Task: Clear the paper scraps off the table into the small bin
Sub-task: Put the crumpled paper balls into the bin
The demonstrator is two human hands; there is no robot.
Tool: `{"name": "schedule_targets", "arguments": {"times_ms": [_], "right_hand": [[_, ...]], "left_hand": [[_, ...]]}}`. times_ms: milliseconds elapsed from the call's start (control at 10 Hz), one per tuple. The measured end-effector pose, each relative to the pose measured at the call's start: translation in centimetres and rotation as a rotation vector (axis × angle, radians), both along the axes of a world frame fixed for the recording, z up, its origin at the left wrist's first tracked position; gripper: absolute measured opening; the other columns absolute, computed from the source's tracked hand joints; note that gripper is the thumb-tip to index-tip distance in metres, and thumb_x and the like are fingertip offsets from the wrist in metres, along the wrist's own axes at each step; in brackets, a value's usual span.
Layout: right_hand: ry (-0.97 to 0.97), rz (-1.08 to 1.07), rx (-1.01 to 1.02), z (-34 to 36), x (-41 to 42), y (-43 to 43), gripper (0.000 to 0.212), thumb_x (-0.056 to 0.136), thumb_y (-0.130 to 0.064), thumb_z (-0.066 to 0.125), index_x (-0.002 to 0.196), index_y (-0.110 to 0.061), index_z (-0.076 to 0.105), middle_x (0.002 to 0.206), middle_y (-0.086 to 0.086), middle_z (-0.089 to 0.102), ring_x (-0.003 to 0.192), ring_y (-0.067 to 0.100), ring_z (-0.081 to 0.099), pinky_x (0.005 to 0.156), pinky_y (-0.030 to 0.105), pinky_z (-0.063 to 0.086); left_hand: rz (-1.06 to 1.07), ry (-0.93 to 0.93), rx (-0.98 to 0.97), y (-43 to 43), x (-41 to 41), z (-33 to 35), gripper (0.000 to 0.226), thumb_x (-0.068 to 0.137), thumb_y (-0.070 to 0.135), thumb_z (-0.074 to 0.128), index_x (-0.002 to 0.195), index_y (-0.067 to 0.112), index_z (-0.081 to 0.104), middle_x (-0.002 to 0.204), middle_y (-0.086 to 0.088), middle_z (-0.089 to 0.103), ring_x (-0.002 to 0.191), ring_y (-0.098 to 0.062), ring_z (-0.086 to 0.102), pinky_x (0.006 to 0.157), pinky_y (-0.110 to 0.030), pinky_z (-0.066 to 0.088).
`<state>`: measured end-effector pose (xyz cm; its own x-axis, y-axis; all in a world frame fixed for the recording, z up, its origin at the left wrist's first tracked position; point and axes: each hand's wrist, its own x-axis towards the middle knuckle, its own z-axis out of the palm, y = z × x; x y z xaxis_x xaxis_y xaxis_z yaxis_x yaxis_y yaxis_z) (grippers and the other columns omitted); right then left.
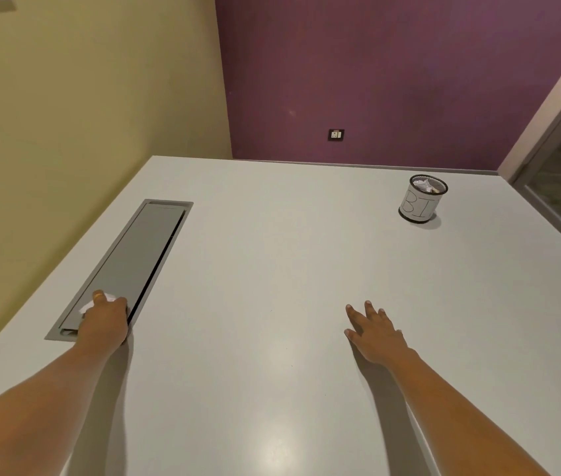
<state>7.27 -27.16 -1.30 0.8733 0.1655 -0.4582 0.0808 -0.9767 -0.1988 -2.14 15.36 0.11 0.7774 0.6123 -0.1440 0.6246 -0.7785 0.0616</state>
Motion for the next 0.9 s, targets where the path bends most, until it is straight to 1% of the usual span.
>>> {"name": "schedule_targets", "arguments": {"times_ms": [100,200,300,400,500,600,700,800,900], "right_hand": [[-0.009,0.000,0.003,-0.1,-0.3,-0.2,0.053,0.100,-0.043,0.029,0.147,-0.037,0.006,0.160,0.001,-0.007,0.147,0.027,-0.004,0.115,0.054,0.014],[-0.007,0.014,0.002,0.0,-0.5,-0.4,0.053,0.100,-0.043,0.029,0.147,-0.036,0.006,0.160,0.002,-0.007,0.147,0.027,-0.004,0.115,0.054,0.014],[-0.005,0.025,0.010,0.2,-0.7,-0.5,0.053,0.100,-0.042,0.030,0.147,-0.036,0.008,0.160,0.002,-0.007,0.147,0.027,-0.003,0.115,0.053,0.014],[-0.014,0.029,0.022,0.5,-0.8,-0.6,0.054,0.099,-0.041,0.033,0.147,-0.035,0.012,0.160,0.002,-0.003,0.147,0.027,0.000,0.115,0.052,0.017],[-0.053,0.030,0.042,1.5,-0.7,-0.6,0.050,0.096,-0.038,0.042,0.143,-0.029,0.028,0.156,0.006,0.018,0.142,0.029,0.020,0.110,0.047,0.030],[-0.189,0.004,0.129,2.6,-0.2,-0.4,0.047,0.092,-0.034,0.048,0.137,-0.025,0.039,0.144,0.003,0.038,0.126,0.026,0.045,0.099,0.038,0.040],[-0.227,0.004,0.317,3.5,0.7,-0.2,0.058,0.092,-0.037,0.052,0.143,-0.024,0.028,0.146,0.001,0.036,0.127,0.021,0.046,0.100,0.034,0.039],[-0.180,0.021,0.493,4.5,1.8,0.1,0.072,0.087,-0.039,0.061,0.146,-0.026,0.021,0.146,0.002,0.036,0.125,0.022,0.047,0.101,0.036,0.040],[-0.249,-0.036,0.625,5.2,2.7,0.3,0.069,0.085,-0.032,0.064,0.144,-0.024,0.028,0.139,0.002,0.046,0.119,0.022,0.053,0.099,0.035,0.045]], "left_hand": [[-0.035,-0.033,-0.009,-0.5,0.0,-0.3,0.025,0.090,-0.004,0.039,0.111,-0.003,0.052,0.129,-0.034,0.037,0.098,-0.041,0.056,0.078,-0.044,0.046],[-0.010,-0.170,-0.159,-1.0,0.7,-0.2,0.026,0.093,0.005,0.033,0.115,-0.007,0.042,0.096,-0.026,0.052,0.073,-0.035,0.051,0.063,-0.040,0.036],[-0.125,-0.206,-0.224,-3.3,2.0,0.7,0.013,0.093,0.010,0.036,0.101,0.003,0.045,0.091,-0.026,0.056,0.079,-0.036,0.053,0.065,-0.038,0.034],[-0.278,-0.175,-0.254,-6.2,3.2,1.4,0.013,0.095,0.008,0.038,0.097,0.009,0.051,0.126,-0.027,0.050,0.104,-0.037,0.053,0.078,-0.031,0.033],[-0.381,-0.204,-0.305,-10.7,5.6,2.0,0.017,0.093,0.009,0.045,0.101,0.007,0.060,0.124,-0.016,0.052,0.092,-0.024,0.051,0.077,-0.026,0.035],[-0.538,-0.246,-0.379,-15.9,7.2,2.9,0.012,0.088,0.005,0.054,0.085,0.014,0.061,0.110,-0.006,0.051,0.090,-0.024,0.060,0.067,-0.013,0.030],[-0.678,-0.281,-0.439,-20.6,9.1,2.9,0.013,0.087,0.007,0.055,0.088,0.006,0.068,0.107,-0.002,0.048,0.086,-0.021,0.063,0.062,-0.010,0.030],[-0.712,-0.309,-0.511,-24.9,10.9,3.8,0.014,0.086,0.008,0.055,0.087,0.009,0.070,0.108,-0.004,0.052,0.082,-0.020,0.060,0.075,-0.020,0.039],[-0.674,-0.381,-0.630,-28.5,12.5,5.2,0.015,0.081,0.003,0.058,0.086,0.009,0.071,0.105,-0.008,0.056,0.081,-0.018,0.059,0.079,-0.026,0.049]]}}
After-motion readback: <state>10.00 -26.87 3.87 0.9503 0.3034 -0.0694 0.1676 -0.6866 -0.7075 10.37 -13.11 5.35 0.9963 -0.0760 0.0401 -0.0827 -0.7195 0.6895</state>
